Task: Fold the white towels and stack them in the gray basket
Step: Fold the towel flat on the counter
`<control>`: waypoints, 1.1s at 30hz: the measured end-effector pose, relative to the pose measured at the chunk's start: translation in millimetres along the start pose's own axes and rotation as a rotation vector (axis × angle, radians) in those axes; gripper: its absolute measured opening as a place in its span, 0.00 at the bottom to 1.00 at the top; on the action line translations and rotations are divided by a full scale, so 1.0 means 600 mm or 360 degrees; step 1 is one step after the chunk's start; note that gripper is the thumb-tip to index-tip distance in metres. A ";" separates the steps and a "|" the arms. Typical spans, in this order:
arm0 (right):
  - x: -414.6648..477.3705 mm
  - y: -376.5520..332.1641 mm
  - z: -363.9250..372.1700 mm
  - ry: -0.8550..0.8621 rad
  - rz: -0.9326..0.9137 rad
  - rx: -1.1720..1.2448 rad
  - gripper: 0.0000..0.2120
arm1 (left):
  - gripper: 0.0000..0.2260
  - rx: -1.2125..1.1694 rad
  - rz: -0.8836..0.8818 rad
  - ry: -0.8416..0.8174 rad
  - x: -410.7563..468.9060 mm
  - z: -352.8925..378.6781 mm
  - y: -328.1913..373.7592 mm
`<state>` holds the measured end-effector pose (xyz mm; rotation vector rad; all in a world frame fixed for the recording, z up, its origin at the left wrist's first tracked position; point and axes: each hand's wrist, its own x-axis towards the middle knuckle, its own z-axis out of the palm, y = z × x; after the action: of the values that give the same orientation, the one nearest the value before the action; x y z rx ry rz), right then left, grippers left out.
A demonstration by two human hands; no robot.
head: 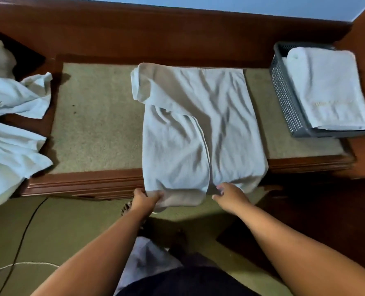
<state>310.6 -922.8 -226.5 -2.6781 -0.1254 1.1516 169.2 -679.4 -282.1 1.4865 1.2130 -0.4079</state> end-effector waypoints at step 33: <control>-0.094 0.023 0.101 0.0018 -0.0025 0.1315 0.11 | 0.13 0.0617 0.0668 0.0570 -0.182 -0.021 -0.114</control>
<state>227.6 -935.5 -230.4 -1.9402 0.2744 0.9073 62.2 -727.8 -227.8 2.1653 1.0879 -0.0918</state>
